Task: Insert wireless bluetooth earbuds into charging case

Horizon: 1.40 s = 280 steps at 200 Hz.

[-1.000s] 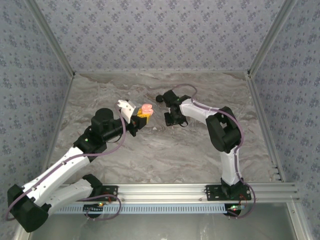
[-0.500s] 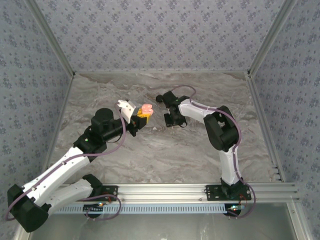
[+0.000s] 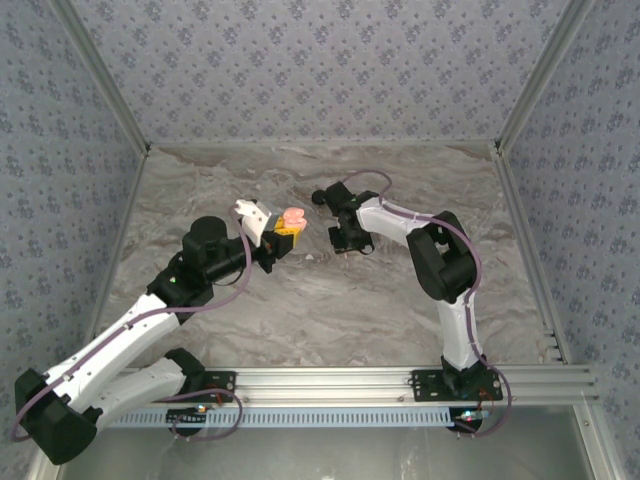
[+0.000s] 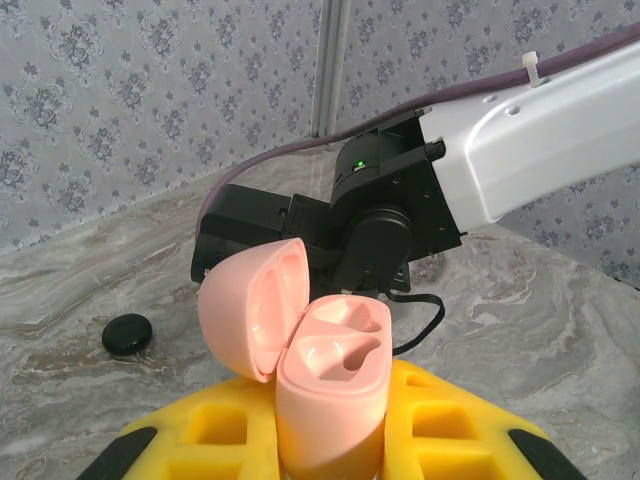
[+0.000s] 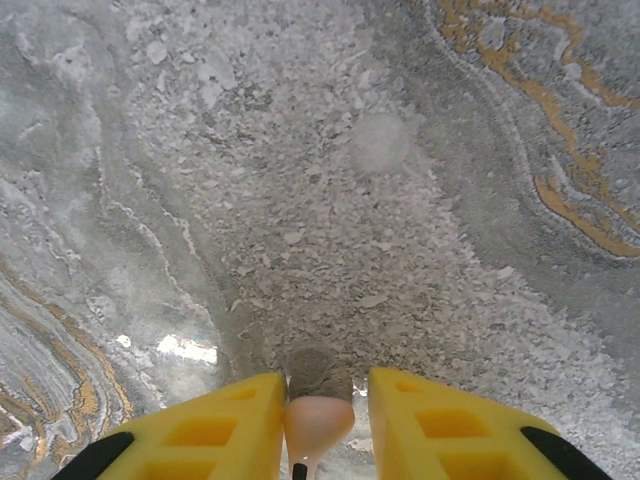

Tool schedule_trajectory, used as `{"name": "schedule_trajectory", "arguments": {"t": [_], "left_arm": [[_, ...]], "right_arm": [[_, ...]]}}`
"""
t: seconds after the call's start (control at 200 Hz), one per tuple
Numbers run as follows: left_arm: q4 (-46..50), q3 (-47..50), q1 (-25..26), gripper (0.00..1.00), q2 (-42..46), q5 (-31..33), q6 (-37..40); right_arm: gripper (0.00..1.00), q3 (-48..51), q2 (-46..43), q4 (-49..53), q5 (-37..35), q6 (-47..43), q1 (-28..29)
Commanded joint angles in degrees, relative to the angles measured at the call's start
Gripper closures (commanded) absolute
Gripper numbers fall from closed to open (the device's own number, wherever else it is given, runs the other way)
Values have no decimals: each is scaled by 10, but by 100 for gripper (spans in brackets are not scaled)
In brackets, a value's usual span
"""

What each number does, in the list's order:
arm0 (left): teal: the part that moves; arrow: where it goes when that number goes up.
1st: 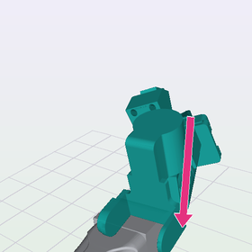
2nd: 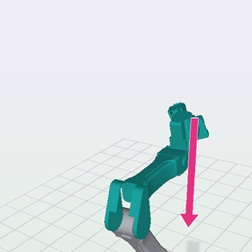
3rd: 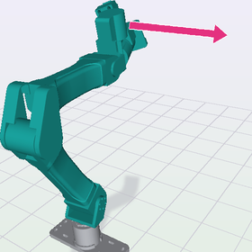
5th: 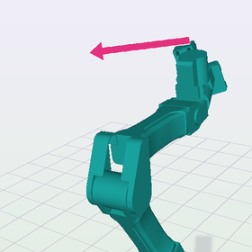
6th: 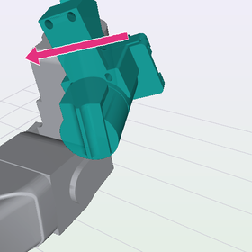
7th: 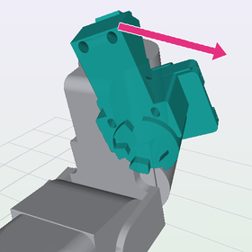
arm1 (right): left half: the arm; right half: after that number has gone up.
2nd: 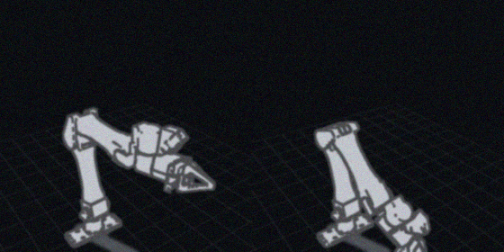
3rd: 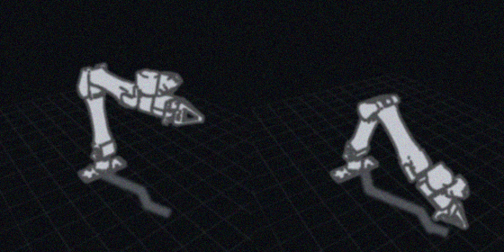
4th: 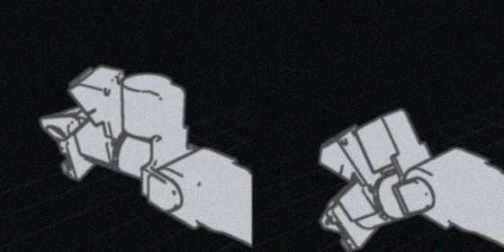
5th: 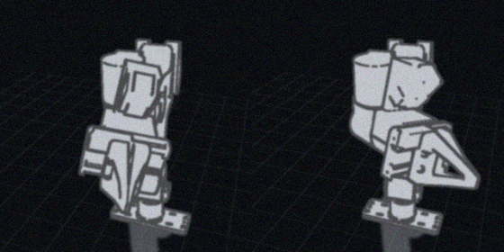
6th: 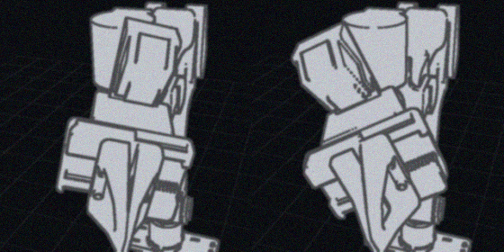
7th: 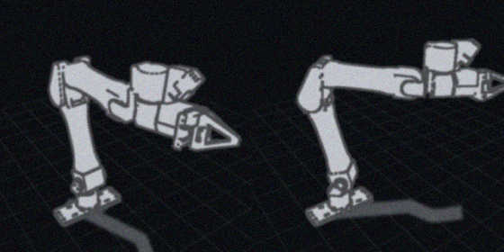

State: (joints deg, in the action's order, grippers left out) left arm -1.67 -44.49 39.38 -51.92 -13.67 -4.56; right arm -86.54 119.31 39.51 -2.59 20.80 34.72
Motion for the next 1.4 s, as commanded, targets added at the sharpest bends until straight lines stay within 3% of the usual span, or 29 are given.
{"name": "schedule_trajectory", "arguments": {"t": [0.0, 0.23, 0.475, 0.735, 1.394], "left_arm": [[-18, -5, -2, 83, 0, 0, 0], [-18, -4, -2, 83, -3, 1, -3], [-16, -5, -2, 83, -7, 2, -5], [-13, -6, -2, 83, -6, 3, -6], [-13, -7, -2, 83, -5, 4, -8]], "right_arm": [[75, -8, 14, 16, 2, 12, 8], [79, 1, 2, 9, 5, 11, 8], [78, 4, -7, 7, 18, -7, 3], [70, -6, 1, 30, 26, -20, 3], [74, -13, 7, 46, 10, -15, 8]]}}
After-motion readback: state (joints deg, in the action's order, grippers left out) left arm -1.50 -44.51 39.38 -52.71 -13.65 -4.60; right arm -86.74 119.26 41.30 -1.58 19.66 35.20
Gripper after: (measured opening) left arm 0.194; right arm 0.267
